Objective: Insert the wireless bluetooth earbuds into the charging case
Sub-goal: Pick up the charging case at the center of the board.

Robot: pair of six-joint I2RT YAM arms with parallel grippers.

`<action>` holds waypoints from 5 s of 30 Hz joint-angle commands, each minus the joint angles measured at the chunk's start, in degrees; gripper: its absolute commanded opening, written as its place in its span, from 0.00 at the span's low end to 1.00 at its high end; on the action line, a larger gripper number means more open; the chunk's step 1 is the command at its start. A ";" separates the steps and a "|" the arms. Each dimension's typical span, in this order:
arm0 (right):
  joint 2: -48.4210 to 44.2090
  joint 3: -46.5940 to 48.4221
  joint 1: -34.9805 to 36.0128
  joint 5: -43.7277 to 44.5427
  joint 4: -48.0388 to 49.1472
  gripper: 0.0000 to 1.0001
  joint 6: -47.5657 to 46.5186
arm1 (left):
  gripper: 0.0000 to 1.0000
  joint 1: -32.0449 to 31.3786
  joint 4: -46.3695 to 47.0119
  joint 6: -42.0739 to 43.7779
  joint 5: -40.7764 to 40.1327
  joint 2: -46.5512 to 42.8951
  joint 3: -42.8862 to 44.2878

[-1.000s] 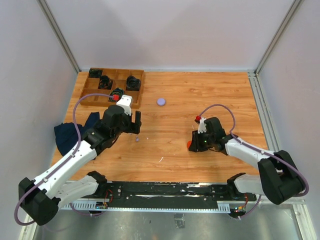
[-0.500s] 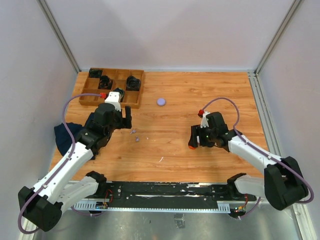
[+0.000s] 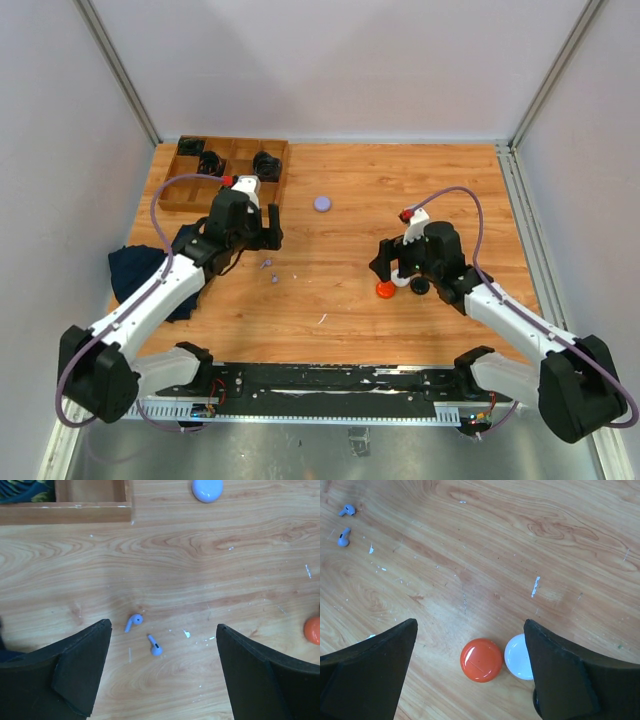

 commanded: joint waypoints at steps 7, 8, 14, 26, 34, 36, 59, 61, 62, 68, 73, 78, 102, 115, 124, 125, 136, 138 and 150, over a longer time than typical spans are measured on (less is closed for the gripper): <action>-3.90 -10.26 0.39 -1.42 20.36 0.99 1.32 | 0.93 -2.76 4.40 -3.86 -0.62 17.27 10.61; -4.89 -11.13 0.39 -0.49 20.78 0.99 1.39 | 0.93 -2.81 4.58 -3.66 -0.87 19.52 12.03; -8.97 -14.22 0.30 6.80 20.55 0.99 1.28 | 0.93 -3.30 6.92 -2.35 -1.85 31.36 20.20; -7.82 -14.33 0.30 8.48 20.46 0.98 0.55 | 0.91 -4.32 6.80 2.92 -5.09 54.28 39.72; -7.25 -14.08 0.30 8.55 20.29 0.99 0.27 | 0.85 -4.32 4.93 6.17 -3.07 63.66 50.33; -7.31 -14.07 0.30 8.71 20.16 0.99 0.19 | 0.82 -4.32 4.81 7.25 -2.22 65.05 51.63; -9.29 -13.82 0.30 7.92 18.49 0.97 -0.35 | 0.49 -5.73 7.08 13.96 7.21 59.69 41.19; -9.28 -13.67 0.30 7.37 18.31 0.96 -0.07 | 0.49 -6.41 8.65 15.51 8.13 56.68 37.59; -9.15 -13.48 0.30 7.10 18.13 0.96 0.18 | 0.49 -6.69 9.46 16.28 8.66 55.17 35.59; -8.59 -12.14 0.30 3.52 17.00 0.96 1.42 | 0.50 -8.76 16.98 21.14 13.14 44.38 21.40; -7.81 -10.28 0.25 0.20 14.75 0.95 1.46 | 0.53 -10.46 24.14 26.40 17.43 36.01 9.39; -5.93 -6.72 0.21 -5.12 10.43 0.93 1.21 | 0.55 -12.03 30.24 33.31 21.54 28.88 0.73; 2.73 9.12 0.11 -30.71 -4.24 0.69 1.41 | 0.55 -26.19 36.89 64.98 22.05 8.71 -10.79; 7.57 12.42 1.03 -36.95 -3.24 0.57 0.46 | 0.56 -30.51 37.07 73.06 20.55 6.28 -11.51; 9.60 14.43 2.41 -38.86 -5.69 0.47 -1.93 | 0.58 -31.66 33.74 74.31 19.39 7.19 -9.96; 9.89 14.54 2.59 -39.02 -5.93 0.46 -2.23 | 0.58 -31.81 33.50 74.40 19.44 7.12 -9.75; 11.83 15.83 4.25 -40.89 -7.49 0.34 -4.87 | 0.58 -32.91 32.73 75.77 19.39 6.44 -9.36; 11.90 15.84 4.25 -40.92 -7.93 0.30 -5.51 | 0.59 -33.05 32.42 75.90 19.24 6.28 -9.34; 10.20 15.65 4.16 -39.93 -8.17 0.07 -9.72 | 0.75 -33.31 34.43 73.97 16.30 4.46 -11.32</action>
